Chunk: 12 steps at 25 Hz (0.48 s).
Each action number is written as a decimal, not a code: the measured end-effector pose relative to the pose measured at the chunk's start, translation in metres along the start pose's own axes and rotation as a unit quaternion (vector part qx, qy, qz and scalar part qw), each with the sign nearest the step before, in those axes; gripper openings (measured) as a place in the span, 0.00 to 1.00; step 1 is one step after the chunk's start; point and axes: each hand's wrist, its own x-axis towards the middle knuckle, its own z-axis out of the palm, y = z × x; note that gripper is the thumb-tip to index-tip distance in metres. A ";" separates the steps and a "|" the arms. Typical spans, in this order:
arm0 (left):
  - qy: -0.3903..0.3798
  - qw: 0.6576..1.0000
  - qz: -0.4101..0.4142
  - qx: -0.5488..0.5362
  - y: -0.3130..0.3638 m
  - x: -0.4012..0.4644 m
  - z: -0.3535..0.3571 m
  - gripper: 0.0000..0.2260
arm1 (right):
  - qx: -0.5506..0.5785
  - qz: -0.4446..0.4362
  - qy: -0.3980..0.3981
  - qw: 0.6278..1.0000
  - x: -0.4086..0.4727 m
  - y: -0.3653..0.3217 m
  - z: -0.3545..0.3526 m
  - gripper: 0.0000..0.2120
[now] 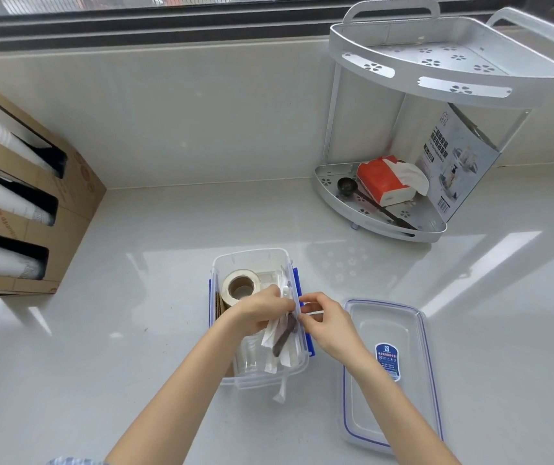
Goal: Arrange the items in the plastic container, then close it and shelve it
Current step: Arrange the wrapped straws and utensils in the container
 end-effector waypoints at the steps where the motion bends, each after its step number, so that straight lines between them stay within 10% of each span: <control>1: 0.007 1.000 0.004 0.002 -0.001 0.000 0.002 0.15 | -0.006 0.000 0.003 1.000 -0.001 -0.001 0.001 0.14; 12: 0.070 0.993 0.078 -0.055 -0.015 -0.010 0.013 0.08 | -0.060 -0.038 0.031 0.997 -0.023 -0.007 0.006 0.12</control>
